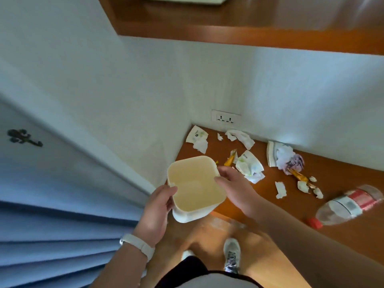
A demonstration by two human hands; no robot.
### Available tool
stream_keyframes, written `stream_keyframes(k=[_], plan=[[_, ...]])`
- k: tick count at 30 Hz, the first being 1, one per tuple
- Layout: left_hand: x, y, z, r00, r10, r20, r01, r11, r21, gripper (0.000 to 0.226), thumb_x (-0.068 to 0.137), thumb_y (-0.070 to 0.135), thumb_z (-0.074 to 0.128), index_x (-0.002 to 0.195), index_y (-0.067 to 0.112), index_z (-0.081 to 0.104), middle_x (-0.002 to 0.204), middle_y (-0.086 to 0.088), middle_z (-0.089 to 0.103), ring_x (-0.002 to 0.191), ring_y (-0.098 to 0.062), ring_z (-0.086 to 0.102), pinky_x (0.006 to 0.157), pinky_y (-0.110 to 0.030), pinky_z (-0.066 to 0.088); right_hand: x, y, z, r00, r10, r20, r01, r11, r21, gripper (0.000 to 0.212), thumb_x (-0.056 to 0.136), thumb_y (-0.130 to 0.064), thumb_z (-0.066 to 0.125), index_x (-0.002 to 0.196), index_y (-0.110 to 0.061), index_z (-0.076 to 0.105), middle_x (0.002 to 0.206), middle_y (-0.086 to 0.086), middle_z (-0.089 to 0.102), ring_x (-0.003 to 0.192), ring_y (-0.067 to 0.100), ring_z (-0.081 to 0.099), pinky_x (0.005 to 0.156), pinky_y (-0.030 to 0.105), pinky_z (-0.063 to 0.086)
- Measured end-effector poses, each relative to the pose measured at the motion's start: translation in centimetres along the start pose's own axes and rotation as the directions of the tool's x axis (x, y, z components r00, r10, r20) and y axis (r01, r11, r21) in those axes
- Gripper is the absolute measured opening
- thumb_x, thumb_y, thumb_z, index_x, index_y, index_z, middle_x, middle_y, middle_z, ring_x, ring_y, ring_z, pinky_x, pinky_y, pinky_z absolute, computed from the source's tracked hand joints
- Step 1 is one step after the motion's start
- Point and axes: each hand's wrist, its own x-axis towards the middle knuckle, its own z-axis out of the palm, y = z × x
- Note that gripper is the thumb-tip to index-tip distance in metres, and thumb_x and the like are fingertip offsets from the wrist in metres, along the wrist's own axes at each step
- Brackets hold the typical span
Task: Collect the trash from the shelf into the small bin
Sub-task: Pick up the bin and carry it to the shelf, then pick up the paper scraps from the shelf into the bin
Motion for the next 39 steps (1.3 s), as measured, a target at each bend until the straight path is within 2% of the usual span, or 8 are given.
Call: stream_keyframes(k=[5,10,13,17,21,28,34,39], plan=[[0.0,-0.9,-0.5,0.995,0.031,-0.099,-0.035,0.999,-0.039,0.069,0.07,0.043,0.073,0.117,-0.007,0.061,0.109,-0.024,0.068,0.104,-0.037,0.064,0.102,-0.056,0.045,2.2,0.1,0.3,0.99,-0.036,0.134,0.033,0.999,0.021,0.017,0.096,-0.032,0.055,0.111,-0.031,0.063,0.105,-0.007,0.068,0.097,0.012,0.065,0.087,0.038,0.053],[0.1,-1.6,-1.0,0.987,0.033,-0.157,-0.049,0.993,-0.104,0.055,0.074,0.039,0.072,0.104,-0.007,0.063,0.1,-0.017,0.058,0.091,-0.032,0.053,0.088,-0.05,0.042,4.8,0.6,0.2,0.986,0.003,0.164,-0.016,0.997,0.079,0.026,0.1,-0.042,0.047,0.115,-0.029,0.063,0.111,-0.005,0.067,0.103,0.014,0.063,0.09,0.039,0.054],[0.1,-1.9,-1.3,0.982,0.025,-0.189,-0.051,0.989,-0.136,0.05,0.07,0.042,0.076,0.103,0.007,0.061,0.102,-0.012,0.053,0.091,-0.03,0.048,0.088,-0.048,0.041,7.8,1.9,-0.3,0.996,-0.059,0.06,0.068,0.982,-0.175,0.031,0.1,-0.042,0.046,0.121,-0.025,0.062,0.109,-0.008,0.065,0.101,0.018,0.064,0.086,0.037,0.054],[0.0,-1.7,-1.9,0.973,-0.004,-0.233,-0.032,0.988,-0.15,0.051,0.068,0.043,0.077,0.099,0.008,0.059,0.103,-0.011,0.054,0.092,-0.029,0.049,0.089,-0.048,0.041,11.7,4.3,-0.4,0.944,-0.246,0.222,0.331,0.678,-0.656,0.04,0.096,-0.027,0.053,0.136,-0.023,0.054,0.138,-0.003,0.052,0.124,0.019,0.05,0.099,0.033,0.045],[-0.2,-1.2,-2.1,0.964,-0.002,-0.264,-0.031,0.992,-0.119,0.054,0.065,0.046,0.075,0.091,0.002,0.059,0.099,-0.011,0.055,0.089,-0.028,0.049,0.086,-0.046,0.04,14.1,5.1,0.7,0.895,-0.147,0.422,0.447,0.29,-0.846,0.055,0.093,-0.022,0.051,0.147,-0.025,0.04,0.152,0.0,0.038,0.141,0.024,0.031,0.111,0.041,0.035],[0.4,-0.1,-1.5,0.955,0.003,-0.295,-0.043,0.991,-0.128,0.046,0.064,0.039,0.074,0.09,0.004,0.059,0.09,-0.015,0.055,0.079,-0.027,0.051,0.076,-0.04,0.041,14.7,6.4,1.8,0.871,-0.123,0.475,0.486,0.076,-0.871,0.04,0.091,-0.016,0.053,0.132,-0.02,0.052,0.13,0.002,0.05,0.12,0.024,0.046,0.097,0.038,0.042],[1.3,0.8,-1.1,0.964,0.003,-0.267,-0.031,0.994,-0.104,0.038,0.07,0.035,0.068,0.09,0.004,0.058,0.083,-0.015,0.062,0.075,-0.024,0.061,0.08,-0.039,0.043,13.7,7.9,0.6,0.839,-0.235,0.492,0.523,0.096,-0.847,0.024,0.09,-0.014,0.055,0.113,-0.015,0.06,0.107,0.004,0.061,0.095,0.025,0.058,0.08,0.037,0.051],[2.2,1.4,-1.2,0.968,0.011,-0.252,-0.036,0.995,-0.094,0.016,0.09,0.021,0.065,0.089,0.005,0.062,0.08,-0.008,0.073,0.075,-0.019,0.069,0.075,-0.033,0.051,12.7,6.9,-0.1,0.889,-0.244,0.387,0.448,0.3,-0.842,0.02,0.092,-0.023,0.055,0.11,-0.018,0.061,0.1,-0.001,0.064,0.086,0.021,0.064,0.072,0.035,0.056]])
